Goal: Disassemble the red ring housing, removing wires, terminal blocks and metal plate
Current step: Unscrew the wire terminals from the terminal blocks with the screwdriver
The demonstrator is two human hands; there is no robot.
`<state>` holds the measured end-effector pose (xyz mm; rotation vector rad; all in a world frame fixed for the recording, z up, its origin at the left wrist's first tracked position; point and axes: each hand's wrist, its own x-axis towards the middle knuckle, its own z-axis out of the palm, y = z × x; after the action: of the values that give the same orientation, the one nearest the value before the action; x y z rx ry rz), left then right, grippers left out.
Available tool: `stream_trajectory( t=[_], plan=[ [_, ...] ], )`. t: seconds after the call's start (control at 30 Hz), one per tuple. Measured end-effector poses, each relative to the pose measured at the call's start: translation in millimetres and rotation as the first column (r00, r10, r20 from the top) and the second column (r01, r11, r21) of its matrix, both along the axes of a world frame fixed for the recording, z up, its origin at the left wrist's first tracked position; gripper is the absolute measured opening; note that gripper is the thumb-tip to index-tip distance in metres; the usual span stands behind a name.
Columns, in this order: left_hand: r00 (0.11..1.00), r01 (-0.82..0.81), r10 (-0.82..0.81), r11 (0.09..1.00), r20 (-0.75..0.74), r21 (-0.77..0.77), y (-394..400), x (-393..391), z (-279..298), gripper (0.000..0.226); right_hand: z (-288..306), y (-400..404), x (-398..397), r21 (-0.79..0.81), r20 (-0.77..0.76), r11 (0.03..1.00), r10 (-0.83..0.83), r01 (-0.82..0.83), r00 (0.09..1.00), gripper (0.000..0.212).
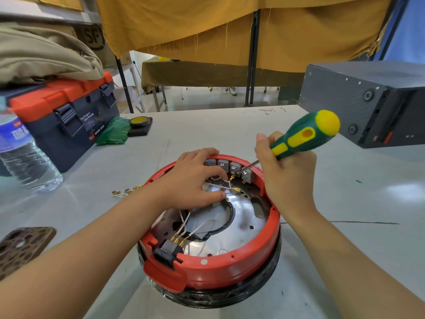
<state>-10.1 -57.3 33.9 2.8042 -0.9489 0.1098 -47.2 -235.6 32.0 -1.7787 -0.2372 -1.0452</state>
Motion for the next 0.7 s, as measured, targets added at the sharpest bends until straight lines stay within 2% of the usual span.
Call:
stream_trajectory(
  t=[0.13, 0.27, 0.5, 0.7],
  plan=[
    [1.0, 0.002, -0.002, 1.0, 0.002, 0.004, -0.1, 0.2, 0.0, 0.037, 1.2, 0.6, 0.6, -0.055, 0.004, 0.998, -0.013, 0.013, 1.0, 0.044],
    [1.0, 0.002, -0.002, 1.0, 0.002, 0.011, -0.2, 0.2, -0.1, 0.038, 1.4, 0.6, 1.1, -0.052, -0.002, 0.998, 0.029, -0.029, 1.0, 0.04],
    [1.0, -0.002, 0.002, 1.0, -0.002, 0.006, -0.6, -0.2, -0.6, 0.039, 5.9, -0.6, 11.6, 0.142, -0.106, 0.988, 0.071, -0.056, 0.992, 0.039],
    [1.0, -0.004, 0.004, 1.0, 0.003, 0.011, -1.6, 0.0, -0.1, 0.039, 8.5, -0.6, 18.5, 0.172, -0.165, 0.984, 0.073, -0.045, 0.984, 0.039]
  ],
)
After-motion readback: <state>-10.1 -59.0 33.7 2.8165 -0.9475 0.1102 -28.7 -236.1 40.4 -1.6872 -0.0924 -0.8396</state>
